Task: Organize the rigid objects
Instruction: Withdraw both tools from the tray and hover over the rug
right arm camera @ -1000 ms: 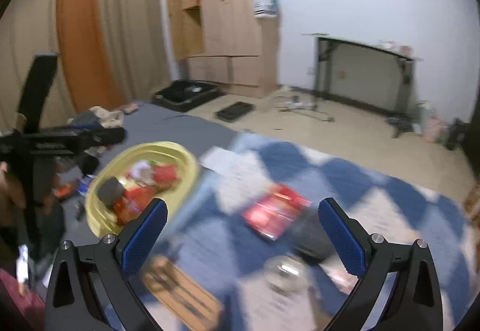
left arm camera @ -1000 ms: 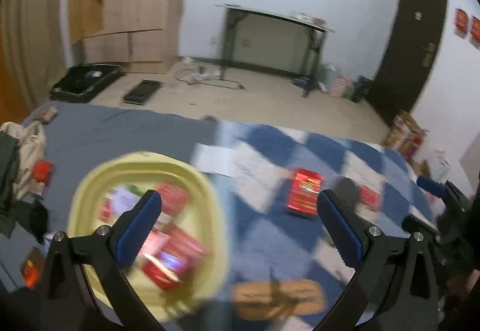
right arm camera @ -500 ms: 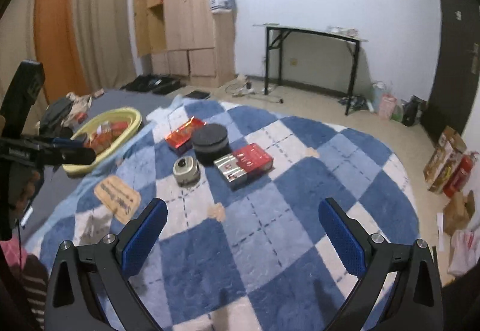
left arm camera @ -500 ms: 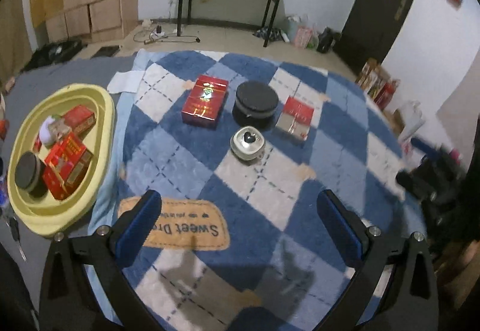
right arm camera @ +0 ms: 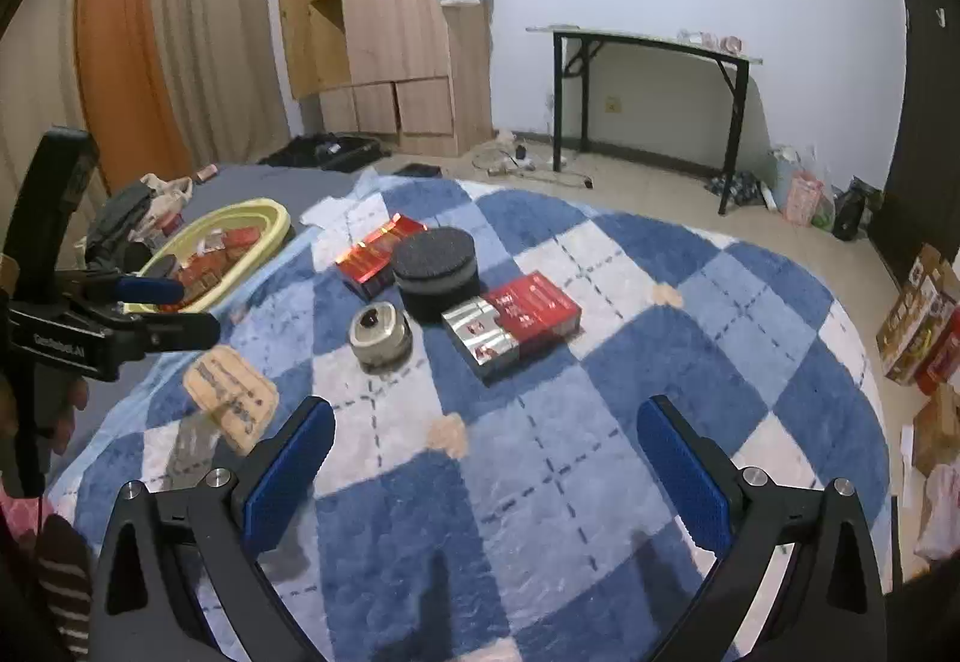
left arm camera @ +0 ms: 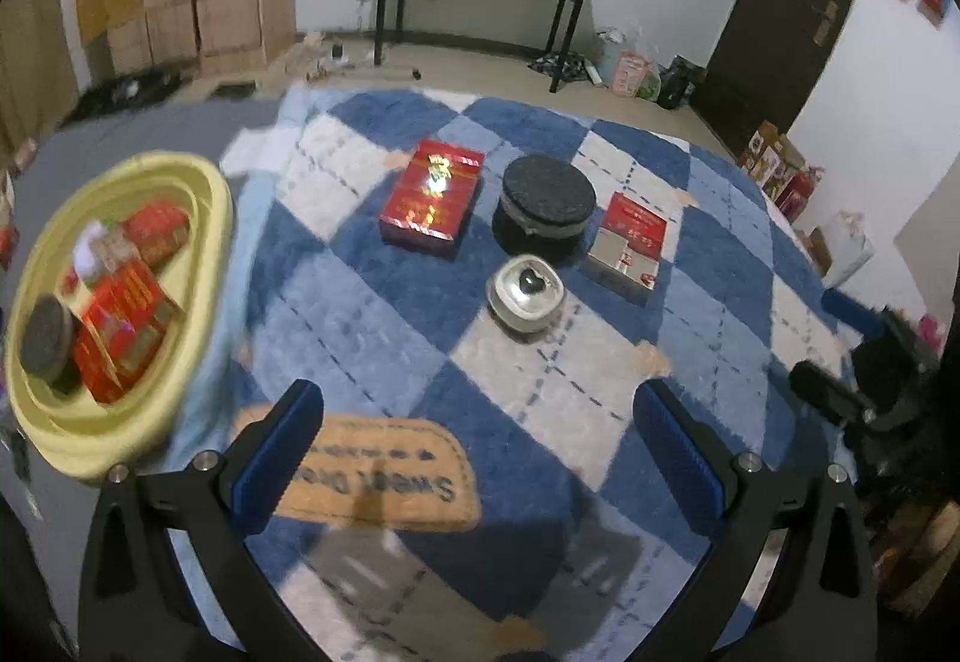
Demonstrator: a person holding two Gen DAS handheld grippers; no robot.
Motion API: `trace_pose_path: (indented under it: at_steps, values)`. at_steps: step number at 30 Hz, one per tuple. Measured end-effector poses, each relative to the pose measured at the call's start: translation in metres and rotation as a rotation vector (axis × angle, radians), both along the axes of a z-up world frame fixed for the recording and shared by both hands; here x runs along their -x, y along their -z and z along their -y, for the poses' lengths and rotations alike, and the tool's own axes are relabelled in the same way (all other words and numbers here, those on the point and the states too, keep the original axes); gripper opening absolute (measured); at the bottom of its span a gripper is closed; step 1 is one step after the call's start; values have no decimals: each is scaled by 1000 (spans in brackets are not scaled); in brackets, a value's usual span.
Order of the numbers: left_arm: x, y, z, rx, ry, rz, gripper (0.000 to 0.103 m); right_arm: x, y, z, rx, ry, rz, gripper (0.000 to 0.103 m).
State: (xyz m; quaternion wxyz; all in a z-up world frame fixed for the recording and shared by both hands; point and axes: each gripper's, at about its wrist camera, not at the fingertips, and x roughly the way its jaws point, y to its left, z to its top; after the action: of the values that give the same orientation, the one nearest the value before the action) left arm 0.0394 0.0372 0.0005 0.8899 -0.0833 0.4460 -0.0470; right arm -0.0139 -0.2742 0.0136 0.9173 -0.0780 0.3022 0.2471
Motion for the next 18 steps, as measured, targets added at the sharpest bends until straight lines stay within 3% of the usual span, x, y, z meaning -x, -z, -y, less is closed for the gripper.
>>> trace_pose_path:
  at_steps: [14, 18]
  values:
    - [-11, 4, 2, 1, 15, 3, 103, -15, 19, -9, 48, -30, -24, 103]
    - [-19, 9, 4, -14, 72, 10, 103, -18, 26, -12, 79, -48, -11, 103]
